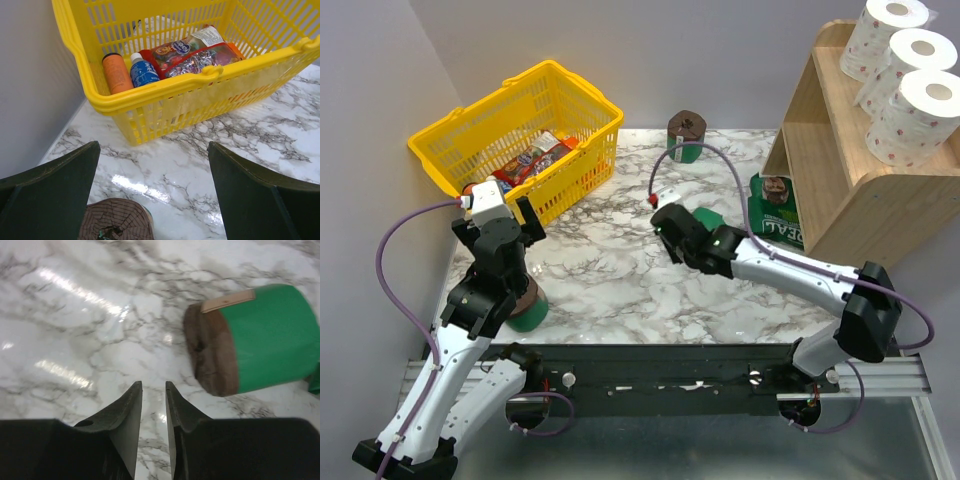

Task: Place and organize the paper towels onto the shelf

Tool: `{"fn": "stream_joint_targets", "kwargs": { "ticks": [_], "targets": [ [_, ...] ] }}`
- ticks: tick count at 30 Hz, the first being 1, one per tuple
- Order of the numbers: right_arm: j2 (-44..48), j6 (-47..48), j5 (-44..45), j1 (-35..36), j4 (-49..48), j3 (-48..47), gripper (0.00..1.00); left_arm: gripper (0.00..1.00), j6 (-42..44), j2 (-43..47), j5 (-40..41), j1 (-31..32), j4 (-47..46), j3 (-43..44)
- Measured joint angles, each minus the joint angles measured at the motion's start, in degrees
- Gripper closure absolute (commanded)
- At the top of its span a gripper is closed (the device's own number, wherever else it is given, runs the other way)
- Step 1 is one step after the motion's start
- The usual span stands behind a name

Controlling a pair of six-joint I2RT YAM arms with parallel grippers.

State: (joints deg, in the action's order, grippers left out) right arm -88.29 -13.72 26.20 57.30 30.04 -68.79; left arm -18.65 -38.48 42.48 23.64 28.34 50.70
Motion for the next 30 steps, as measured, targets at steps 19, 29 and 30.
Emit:
{"fn": "stream_joint_targets", "kwargs": {
  "ticks": [19,29,30],
  "targets": [
    [-1.4,8.8,4.9,-12.7,-3.7,3.3,0.72,0.01,0.0,-0.2,-1.0,0.0,0.0,-0.2],
    [-3.2,8.5,4.4,-11.2,-7.5,4.4,0.73,0.01,0.0,-0.5,-1.0,0.0,0.0,-0.2],
    [-3.1,8.0,4.5,-10.4,-7.8,4.9,0.73,0.01,0.0,-0.5,-1.0,0.0,0.0,-0.2]
  ]
}}
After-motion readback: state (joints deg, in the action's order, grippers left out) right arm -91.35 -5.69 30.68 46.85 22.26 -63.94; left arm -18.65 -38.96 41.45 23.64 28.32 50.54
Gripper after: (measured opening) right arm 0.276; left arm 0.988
